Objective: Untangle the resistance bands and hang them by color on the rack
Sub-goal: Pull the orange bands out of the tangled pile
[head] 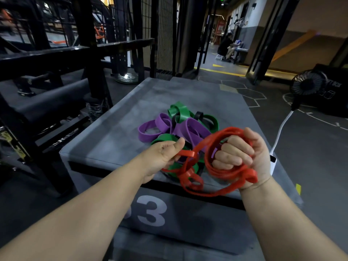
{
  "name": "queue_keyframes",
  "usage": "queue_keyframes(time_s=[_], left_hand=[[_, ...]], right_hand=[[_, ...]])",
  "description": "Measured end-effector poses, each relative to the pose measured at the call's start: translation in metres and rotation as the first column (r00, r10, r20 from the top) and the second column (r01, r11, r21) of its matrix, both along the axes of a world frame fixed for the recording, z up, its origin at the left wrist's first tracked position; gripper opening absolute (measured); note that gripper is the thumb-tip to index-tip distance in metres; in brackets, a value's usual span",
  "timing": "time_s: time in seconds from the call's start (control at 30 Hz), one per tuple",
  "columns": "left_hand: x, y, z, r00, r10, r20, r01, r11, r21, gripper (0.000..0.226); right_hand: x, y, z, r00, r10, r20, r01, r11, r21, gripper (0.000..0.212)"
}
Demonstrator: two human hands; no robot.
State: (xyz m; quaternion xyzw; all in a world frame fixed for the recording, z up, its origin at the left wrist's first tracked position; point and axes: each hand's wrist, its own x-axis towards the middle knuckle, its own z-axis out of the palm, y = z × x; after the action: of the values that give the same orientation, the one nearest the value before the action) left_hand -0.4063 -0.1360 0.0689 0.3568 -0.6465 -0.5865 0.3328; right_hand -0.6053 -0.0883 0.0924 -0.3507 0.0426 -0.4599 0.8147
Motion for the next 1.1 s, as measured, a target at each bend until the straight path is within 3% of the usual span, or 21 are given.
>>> queue_keyframes(time_s=[0.2,0.33,0.47,0.67,0.83,1.0,1.1], left_hand=[[0.006,-0.011,-0.010,0.988,-0.026,0.152,0.021,0.999,0.036,0.040],[-0.001,-0.003,-0.008,0.966,-0.109,0.234,0.100,0.994,0.048,0.008],[-0.010,0.006,-0.007,0.975,-0.152,0.160,0.137,0.985,0.100,0.035],[-0.010,0.010,-0.006,0.944,-0.205,0.260,0.217,0.976,-0.016,0.021],[-0.008,0.005,-0.014,0.838,-0.220,0.499,0.275,0.961,-0.039,0.012],[-0.002,0.005,-0.018,0.712,-0.242,0.659,0.341,0.940,-0.024,0.017],[-0.001,0.002,-0.021,0.730,-0.188,0.657,0.302,0.951,-0.064,0.004]], right_hand=[[-0.006,-0.005,-0.005,0.997,-0.070,-0.014,0.071,0.996,0.045,0.045],[0.000,-0.010,-0.010,0.993,-0.065,-0.098,0.068,0.997,0.028,0.046],[0.008,-0.010,-0.012,0.986,-0.068,-0.153,0.071,0.997,0.009,0.042],[0.012,-0.005,-0.006,0.971,-0.184,-0.155,0.187,0.982,0.001,0.035],[0.013,-0.001,0.001,0.952,-0.300,-0.057,0.302,0.953,0.022,0.030],[-0.006,-0.002,0.019,0.860,-0.509,-0.006,0.509,0.860,0.043,0.031],[-0.006,-0.003,0.023,0.757,-0.651,-0.059,0.653,0.750,0.104,0.028]])
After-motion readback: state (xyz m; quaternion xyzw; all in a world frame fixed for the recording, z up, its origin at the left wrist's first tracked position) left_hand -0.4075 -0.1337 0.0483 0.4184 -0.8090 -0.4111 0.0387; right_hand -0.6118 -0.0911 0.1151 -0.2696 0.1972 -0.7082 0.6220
